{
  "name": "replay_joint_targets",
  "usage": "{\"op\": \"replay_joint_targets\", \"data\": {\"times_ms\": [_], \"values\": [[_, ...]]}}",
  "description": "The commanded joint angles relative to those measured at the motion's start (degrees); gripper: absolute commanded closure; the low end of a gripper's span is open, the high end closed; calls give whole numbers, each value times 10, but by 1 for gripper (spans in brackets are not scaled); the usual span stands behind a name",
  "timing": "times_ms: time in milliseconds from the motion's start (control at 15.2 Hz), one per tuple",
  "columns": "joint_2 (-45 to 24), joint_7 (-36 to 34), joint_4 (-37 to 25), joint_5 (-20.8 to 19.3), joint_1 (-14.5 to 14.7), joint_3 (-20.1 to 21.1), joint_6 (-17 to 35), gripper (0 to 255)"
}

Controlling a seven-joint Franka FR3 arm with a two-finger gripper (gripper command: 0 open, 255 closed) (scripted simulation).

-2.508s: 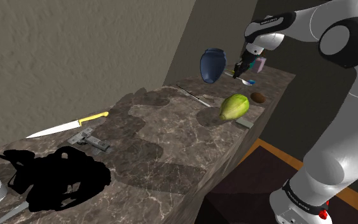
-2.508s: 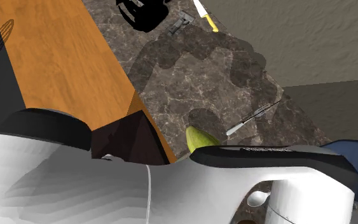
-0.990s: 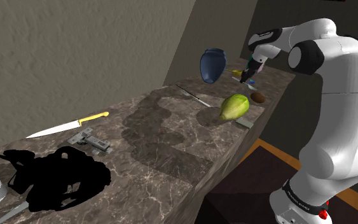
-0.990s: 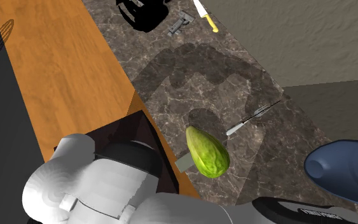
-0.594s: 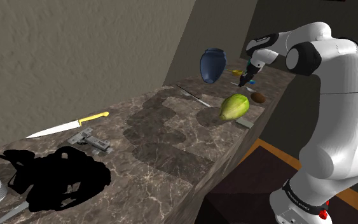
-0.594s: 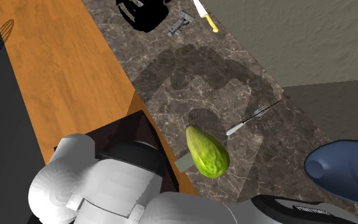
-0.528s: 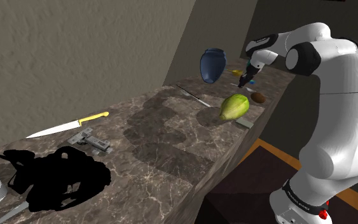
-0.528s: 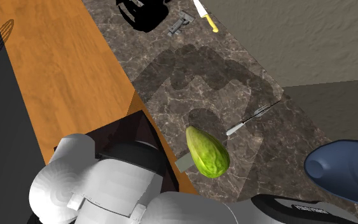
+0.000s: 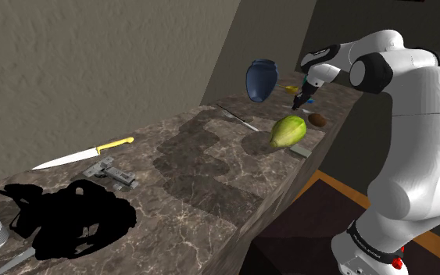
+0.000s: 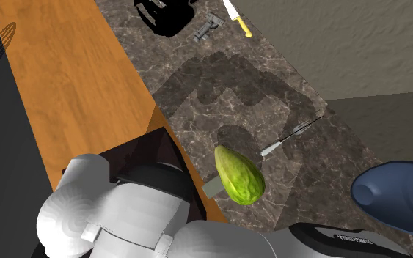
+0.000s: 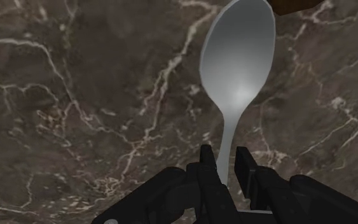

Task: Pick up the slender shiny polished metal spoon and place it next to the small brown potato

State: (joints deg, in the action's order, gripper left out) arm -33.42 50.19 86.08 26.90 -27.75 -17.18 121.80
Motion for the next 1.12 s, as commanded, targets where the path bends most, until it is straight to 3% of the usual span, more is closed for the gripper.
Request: {"op": "replay_joint_targets", "data": {"times_ms": [0,66,396,660,1056], "values": [[0,0,0,0,0,0,0,255],[0,0,0,0,0,0,0,0],[0,0,0,0,0,0,0,0],[35,-9,-16,-16,-4,-11,-50,0],[35,-9,-16,-16,-4,-11,-50,0]]}}
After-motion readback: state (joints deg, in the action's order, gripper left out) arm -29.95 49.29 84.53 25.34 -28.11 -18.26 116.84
